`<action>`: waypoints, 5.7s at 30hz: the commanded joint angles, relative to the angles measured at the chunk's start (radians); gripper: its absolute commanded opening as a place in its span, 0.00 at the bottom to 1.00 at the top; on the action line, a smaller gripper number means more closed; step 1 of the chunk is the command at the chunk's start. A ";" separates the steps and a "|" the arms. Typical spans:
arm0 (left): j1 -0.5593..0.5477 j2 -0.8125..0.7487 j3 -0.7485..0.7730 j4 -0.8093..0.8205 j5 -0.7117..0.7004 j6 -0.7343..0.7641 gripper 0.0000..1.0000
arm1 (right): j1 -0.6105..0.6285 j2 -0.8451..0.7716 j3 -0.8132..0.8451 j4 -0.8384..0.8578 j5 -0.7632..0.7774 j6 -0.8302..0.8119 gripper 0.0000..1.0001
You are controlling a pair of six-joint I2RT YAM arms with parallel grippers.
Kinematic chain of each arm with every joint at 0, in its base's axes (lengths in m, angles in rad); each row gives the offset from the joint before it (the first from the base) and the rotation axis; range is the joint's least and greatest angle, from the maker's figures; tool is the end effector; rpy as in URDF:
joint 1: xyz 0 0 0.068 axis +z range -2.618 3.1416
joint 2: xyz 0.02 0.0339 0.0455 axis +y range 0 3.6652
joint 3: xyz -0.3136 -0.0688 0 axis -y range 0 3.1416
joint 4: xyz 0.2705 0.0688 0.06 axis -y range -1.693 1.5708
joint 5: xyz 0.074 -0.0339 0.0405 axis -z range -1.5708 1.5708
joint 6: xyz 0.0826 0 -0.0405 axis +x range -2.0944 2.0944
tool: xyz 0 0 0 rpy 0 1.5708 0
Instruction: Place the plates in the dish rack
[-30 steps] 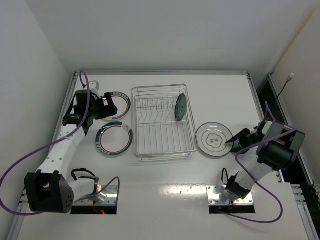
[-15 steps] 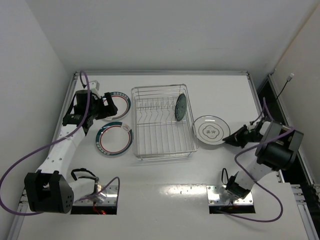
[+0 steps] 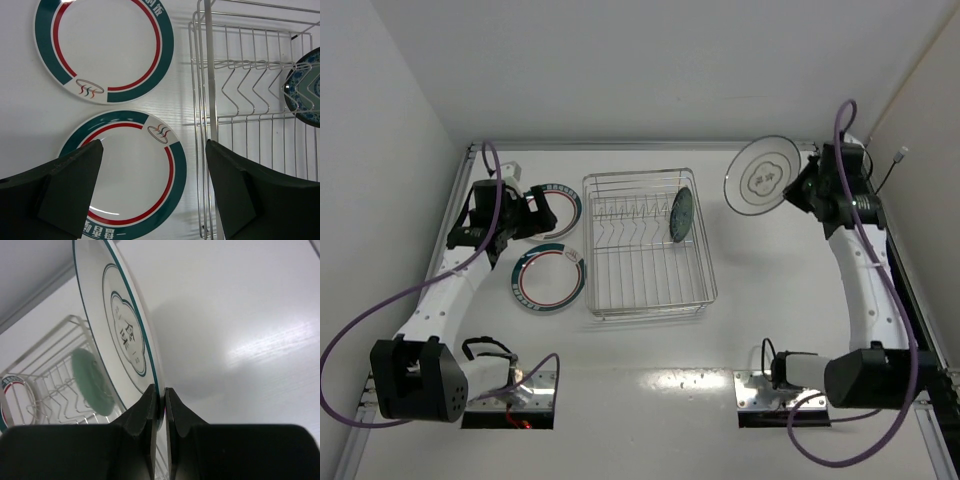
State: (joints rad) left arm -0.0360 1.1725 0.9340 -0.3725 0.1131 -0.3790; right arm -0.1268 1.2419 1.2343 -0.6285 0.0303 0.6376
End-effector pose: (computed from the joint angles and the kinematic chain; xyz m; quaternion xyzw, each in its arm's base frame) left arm 0.3027 -0.0202 0.3074 -0.1254 0.8771 -0.1440 0.4407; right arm 0.3127 -0.0424 0.3752 0.3393 0.8257 0.1007 0.4393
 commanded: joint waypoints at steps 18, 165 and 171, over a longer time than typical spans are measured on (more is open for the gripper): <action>-0.002 0.016 0.035 0.029 0.017 -0.004 0.82 | 0.846 0.652 0.819 -0.655 1.115 0.434 0.00; 0.365 -0.221 0.015 -0.002 0.563 -0.483 0.05 | 0.454 0.238 -0.013 0.639 -0.746 0.185 0.58; 0.280 -0.221 0.015 0.086 0.611 -0.514 0.06 | 0.431 0.341 -0.084 0.931 -0.925 0.384 0.58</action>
State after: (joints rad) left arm 0.2829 0.9680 0.9409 -0.4286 0.6247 -0.8391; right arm 0.3096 1.5673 1.1614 0.0761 -0.7013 0.8867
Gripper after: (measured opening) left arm 0.065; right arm 0.585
